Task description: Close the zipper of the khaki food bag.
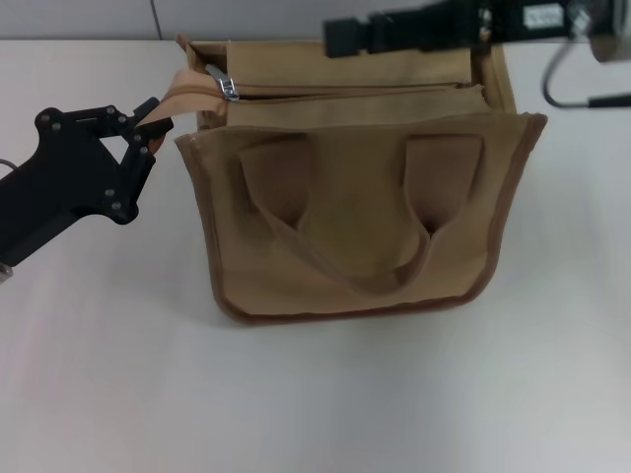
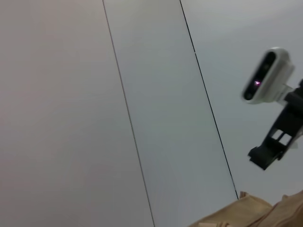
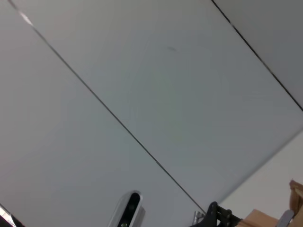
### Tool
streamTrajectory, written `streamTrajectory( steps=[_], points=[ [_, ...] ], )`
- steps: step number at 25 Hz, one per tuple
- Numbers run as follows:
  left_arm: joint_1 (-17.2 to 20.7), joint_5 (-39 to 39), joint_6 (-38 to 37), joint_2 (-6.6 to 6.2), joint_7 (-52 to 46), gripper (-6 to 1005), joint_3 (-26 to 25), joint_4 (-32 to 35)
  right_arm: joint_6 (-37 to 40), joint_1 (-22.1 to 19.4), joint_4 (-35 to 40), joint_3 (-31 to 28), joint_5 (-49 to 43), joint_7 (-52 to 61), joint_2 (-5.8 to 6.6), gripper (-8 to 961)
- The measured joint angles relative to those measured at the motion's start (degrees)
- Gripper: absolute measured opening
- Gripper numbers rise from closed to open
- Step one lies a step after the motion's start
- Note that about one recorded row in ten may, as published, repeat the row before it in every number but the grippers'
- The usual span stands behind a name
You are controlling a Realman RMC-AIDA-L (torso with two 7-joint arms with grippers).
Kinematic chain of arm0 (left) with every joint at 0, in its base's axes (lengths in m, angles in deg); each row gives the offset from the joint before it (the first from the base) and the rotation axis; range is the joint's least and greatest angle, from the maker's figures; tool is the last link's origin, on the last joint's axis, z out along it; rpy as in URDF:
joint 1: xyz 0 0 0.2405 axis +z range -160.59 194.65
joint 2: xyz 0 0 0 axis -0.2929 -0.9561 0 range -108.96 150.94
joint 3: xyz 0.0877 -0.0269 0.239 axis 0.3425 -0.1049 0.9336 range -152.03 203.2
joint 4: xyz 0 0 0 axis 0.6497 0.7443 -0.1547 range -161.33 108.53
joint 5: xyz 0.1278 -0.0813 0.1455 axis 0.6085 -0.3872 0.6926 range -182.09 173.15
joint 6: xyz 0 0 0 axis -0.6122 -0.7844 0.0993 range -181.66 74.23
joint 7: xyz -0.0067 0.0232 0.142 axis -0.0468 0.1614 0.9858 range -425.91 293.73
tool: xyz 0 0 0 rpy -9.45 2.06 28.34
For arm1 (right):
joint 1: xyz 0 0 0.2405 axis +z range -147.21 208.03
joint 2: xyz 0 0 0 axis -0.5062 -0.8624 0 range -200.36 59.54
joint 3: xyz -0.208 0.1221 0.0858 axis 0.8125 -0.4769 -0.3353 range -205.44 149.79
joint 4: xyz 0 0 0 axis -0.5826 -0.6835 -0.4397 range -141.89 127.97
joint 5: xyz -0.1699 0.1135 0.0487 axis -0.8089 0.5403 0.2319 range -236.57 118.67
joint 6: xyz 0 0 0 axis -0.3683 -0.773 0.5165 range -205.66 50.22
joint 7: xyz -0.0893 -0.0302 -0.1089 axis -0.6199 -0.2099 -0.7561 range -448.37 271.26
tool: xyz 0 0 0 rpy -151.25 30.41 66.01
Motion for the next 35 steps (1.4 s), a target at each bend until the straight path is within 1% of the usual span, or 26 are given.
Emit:
streamTrajectory(
  steps=[4,9,14,21,35],
  points=[
    [-0.1,-0.2,-0.8,0.0,-0.1,24,0.0,0.0,-3.7,3.0,-0.1,3.1,0.0,7.3,0.31,765],
    [-0.3,-0.6,-1.0,0.0,-0.2,25,0.0,0.0,-8.7,6.0,-0.3,8.1,-0.1,14.9,0.35,765],
    [-0.6,-0.6,-0.8,0.01,-0.3,25,0.0,0.0,-11.7,7.6,-0.5,11.3,-0.7,19.0,0.3,765],
    [-1.0,-0.6,-1.0,0.01,-0.3,26,0.1,-0.1,-13.7,9.0,-2.3,11.8,-3.1,20.3,-0.03,765],
    [-2.5,-0.6,-2.3,-0.05,-1.8,28,0.4,-0.2,-17.5,10.4,-5.0,13.7,-3.2,20.4,-0.96,765]
  ],
)
